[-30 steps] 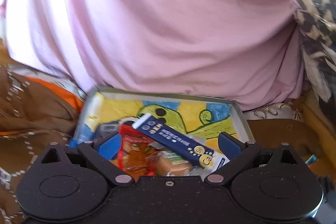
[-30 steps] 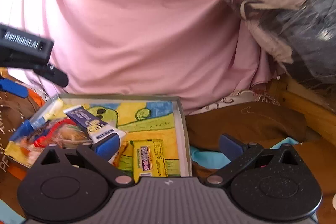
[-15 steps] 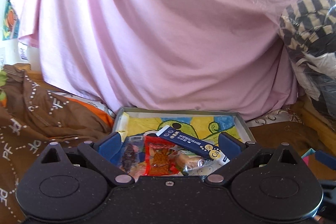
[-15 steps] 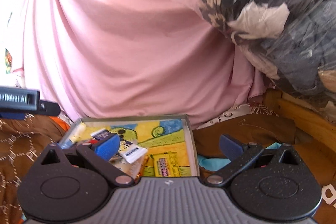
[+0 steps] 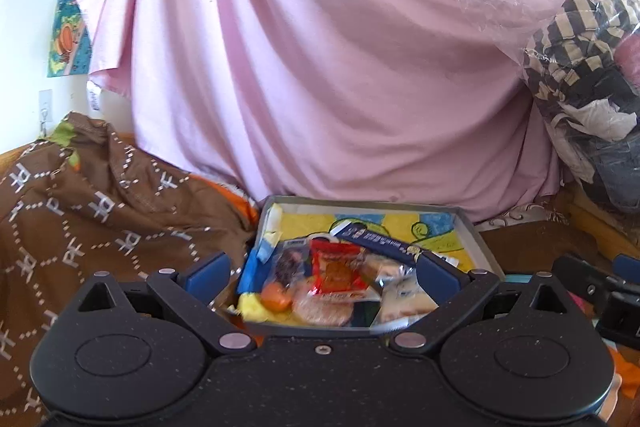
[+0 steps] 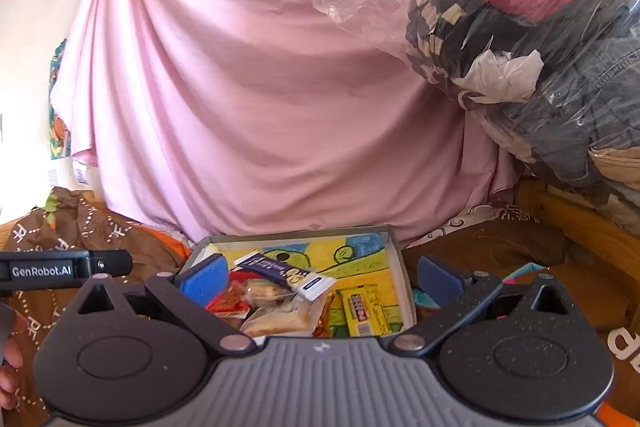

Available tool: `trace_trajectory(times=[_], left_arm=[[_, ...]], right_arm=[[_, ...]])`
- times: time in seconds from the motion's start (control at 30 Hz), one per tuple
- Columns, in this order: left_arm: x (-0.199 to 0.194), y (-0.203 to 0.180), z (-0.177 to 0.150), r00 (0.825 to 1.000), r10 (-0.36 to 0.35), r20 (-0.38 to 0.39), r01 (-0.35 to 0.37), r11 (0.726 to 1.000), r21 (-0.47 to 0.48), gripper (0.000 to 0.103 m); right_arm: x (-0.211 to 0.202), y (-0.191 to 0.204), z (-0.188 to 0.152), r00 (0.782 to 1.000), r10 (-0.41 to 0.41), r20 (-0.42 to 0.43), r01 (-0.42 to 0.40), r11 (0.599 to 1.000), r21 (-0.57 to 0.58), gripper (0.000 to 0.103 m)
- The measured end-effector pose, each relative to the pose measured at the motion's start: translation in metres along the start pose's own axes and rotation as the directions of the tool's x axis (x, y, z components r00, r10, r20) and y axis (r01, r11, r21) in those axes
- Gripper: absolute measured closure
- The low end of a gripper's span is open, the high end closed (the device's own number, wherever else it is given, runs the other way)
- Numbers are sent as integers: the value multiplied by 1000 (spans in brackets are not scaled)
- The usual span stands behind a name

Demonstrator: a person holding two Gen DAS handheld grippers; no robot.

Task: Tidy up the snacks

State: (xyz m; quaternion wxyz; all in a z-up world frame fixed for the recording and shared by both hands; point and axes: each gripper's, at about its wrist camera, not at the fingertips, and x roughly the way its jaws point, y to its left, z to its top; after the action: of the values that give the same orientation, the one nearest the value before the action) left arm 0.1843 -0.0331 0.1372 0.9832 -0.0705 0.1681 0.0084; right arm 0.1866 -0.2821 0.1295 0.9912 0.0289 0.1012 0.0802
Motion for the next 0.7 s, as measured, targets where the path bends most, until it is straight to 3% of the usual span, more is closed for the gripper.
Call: trace_trajectory(times=[0.7], left_arm=[[-61,32,-49,997,69,43,-67,997,-42,1]], right_arm=[[-56,15,-25,1000,16,24,-16,1000,1,0]])
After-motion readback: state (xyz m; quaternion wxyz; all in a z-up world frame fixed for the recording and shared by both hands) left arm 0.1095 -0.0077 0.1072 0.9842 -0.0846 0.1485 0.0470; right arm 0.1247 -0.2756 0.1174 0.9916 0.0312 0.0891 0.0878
